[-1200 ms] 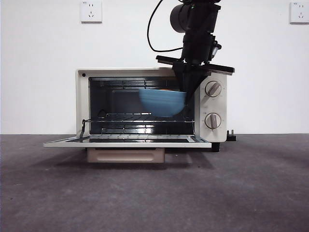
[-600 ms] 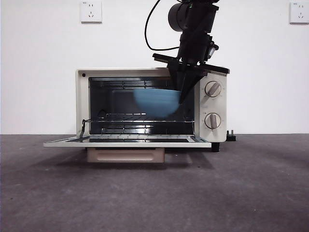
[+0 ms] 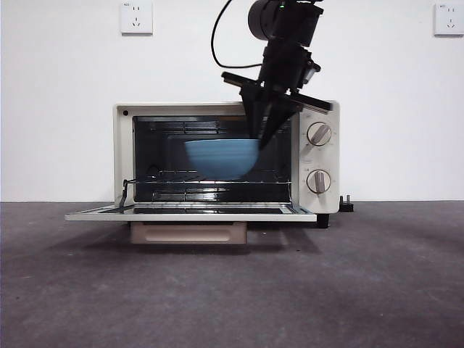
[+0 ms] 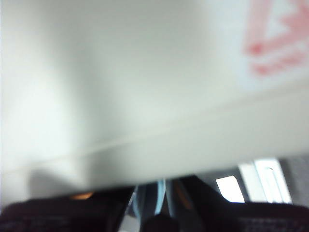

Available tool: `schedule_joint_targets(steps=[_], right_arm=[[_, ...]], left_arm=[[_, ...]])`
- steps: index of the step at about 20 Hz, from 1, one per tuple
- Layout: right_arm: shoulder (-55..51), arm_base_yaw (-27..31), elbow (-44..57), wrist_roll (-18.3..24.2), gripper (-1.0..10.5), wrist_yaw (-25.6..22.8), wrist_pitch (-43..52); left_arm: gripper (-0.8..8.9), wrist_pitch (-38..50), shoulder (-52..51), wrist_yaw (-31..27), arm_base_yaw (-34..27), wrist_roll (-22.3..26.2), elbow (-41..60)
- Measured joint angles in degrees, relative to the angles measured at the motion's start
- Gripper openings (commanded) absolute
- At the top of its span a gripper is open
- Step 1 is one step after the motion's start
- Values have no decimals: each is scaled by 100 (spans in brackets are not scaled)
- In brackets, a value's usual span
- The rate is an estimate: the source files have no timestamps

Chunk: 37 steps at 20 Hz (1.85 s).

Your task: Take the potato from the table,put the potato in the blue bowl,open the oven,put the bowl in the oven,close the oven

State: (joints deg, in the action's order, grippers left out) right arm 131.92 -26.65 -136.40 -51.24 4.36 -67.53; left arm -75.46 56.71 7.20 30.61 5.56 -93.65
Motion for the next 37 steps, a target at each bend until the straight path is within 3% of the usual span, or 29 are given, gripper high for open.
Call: schedule_joint_targets(steps=[2, 13, 24, 37], right_arm=[[-4, 0, -4, 0, 133, 2, 7], [-7, 4, -9, 15, 132, -9, -105], [-55, -28, -11, 424, 127, -442, -299], [-68, -302, -11, 461, 127, -457, 221]], left_arm=[[-5, 0, 0, 0, 0, 0, 0], [-5, 2, 0, 0, 0, 0, 0], [-5, 0, 9, 0, 0, 0, 0], [-5, 2, 63, 0, 0, 0, 0]])
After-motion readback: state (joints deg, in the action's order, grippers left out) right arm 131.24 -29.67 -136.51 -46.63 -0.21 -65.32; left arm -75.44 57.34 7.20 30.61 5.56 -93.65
